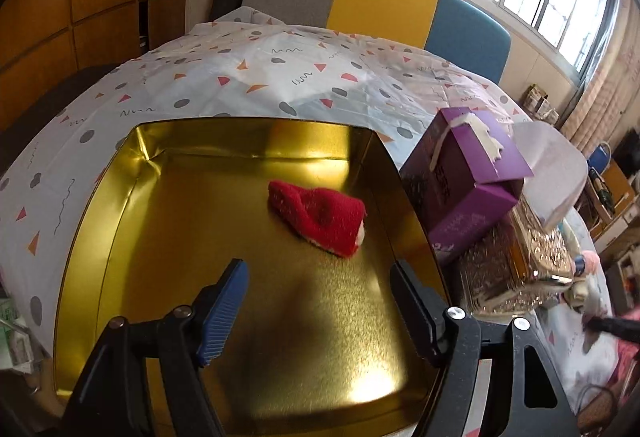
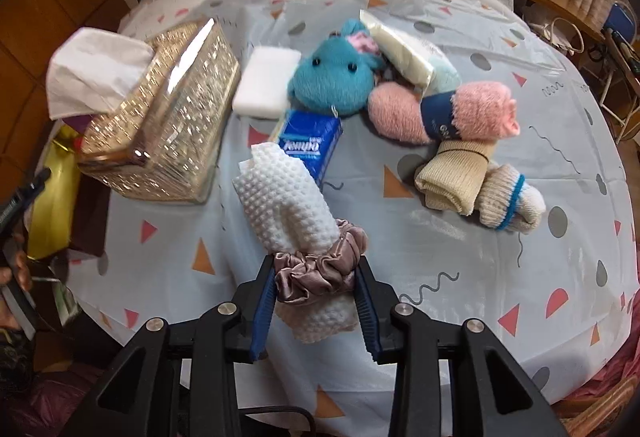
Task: Organize soft objects
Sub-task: 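Carry red hat into gold tray and open left gripper, then carry white towel roll into gold tray and open right gripper, then move left tool back to the pile toward the blue Tempo pack, then grasp blue Tempo tissue pack with left gripper and lift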
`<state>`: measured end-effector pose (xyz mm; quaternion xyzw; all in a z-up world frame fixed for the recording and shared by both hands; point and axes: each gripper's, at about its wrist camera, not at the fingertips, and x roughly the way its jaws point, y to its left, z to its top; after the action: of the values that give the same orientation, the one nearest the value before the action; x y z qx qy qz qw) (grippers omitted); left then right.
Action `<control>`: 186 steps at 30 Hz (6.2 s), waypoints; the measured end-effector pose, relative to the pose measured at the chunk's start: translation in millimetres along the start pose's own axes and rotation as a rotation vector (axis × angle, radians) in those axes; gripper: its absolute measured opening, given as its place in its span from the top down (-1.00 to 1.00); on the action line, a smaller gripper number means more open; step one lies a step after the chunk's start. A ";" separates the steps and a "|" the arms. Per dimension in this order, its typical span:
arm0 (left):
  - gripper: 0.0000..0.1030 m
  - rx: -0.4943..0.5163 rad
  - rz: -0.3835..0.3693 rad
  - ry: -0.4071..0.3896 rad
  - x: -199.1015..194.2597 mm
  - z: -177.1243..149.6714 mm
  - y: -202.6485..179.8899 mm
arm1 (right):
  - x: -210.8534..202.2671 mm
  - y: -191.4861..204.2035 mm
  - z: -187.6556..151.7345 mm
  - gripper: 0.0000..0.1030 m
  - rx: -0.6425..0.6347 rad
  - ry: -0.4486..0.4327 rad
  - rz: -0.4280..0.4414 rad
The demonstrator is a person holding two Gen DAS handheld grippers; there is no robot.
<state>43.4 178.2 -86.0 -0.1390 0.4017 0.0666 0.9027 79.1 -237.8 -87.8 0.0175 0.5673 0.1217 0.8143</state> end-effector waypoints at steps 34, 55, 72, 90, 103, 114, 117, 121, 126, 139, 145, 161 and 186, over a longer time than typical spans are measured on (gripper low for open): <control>-0.65 -0.142 0.144 -0.088 -45.1 -8.8 76.5 | 27.9 300.4 79.2 0.28 -0.431 -0.039 0.278; -0.65 -0.084 0.143 -0.110 -55.8 -12.2 62.5 | 65.5 306.1 52.4 -0.19 -0.474 -0.122 0.108; -0.66 -0.002 0.115 -0.114 -64.8 -17.6 30.9 | -21.4 249.3 42.3 -0.19 -0.411 -0.444 0.048; -0.66 0.146 0.070 -0.099 -64.4 -24.2 -20.0 | -50.6 55.1 65.9 -0.19 0.014 -0.533 -0.223; -0.66 0.289 -0.044 -0.101 -71.9 -28.1 -71.8 | -25.3 -86.3 61.3 -0.19 0.363 -0.517 -0.361; -0.62 0.492 -0.294 -0.106 -83.5 -16.6 -171.0 | -20.2 -134.0 40.3 -0.20 0.627 -0.454 -0.252; -0.50 0.550 -0.370 -0.054 -76.0 -16.1 -208.9 | -20.7 -141.7 37.3 -0.19 0.674 -0.456 -0.228; -0.42 0.613 -0.430 0.013 -63.2 -19.6 -261.1 | -24.4 -148.8 33.0 -0.19 0.717 -0.475 -0.200; -0.37 0.641 -0.448 0.149 -23.5 -28.7 -323.2 | -28.9 -156.9 27.3 -0.19 0.761 -0.503 -0.165; -0.44 0.581 -0.169 0.335 87.6 -48.1 -370.1 | -25.2 -162.9 27.2 -0.20 0.784 -0.499 -0.083; -0.15 0.630 -0.155 0.285 97.3 -68.2 -375.8 | -24.0 -165.6 25.8 -0.20 0.800 -0.500 -0.065; -0.28 0.553 -0.370 0.350 73.3 -53.3 -359.4 | -24.3 -167.1 23.2 -0.20 0.813 -0.504 -0.050; -0.11 0.797 -0.338 0.231 37.1 -115.3 -320.0 | -17.7 -146.0 38.0 -0.13 0.676 -0.482 0.017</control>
<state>60.9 -161.3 -124.0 0.1494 0.4658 -0.2576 0.8333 134.6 -379.1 -82.4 0.3165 0.3682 -0.0724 0.8712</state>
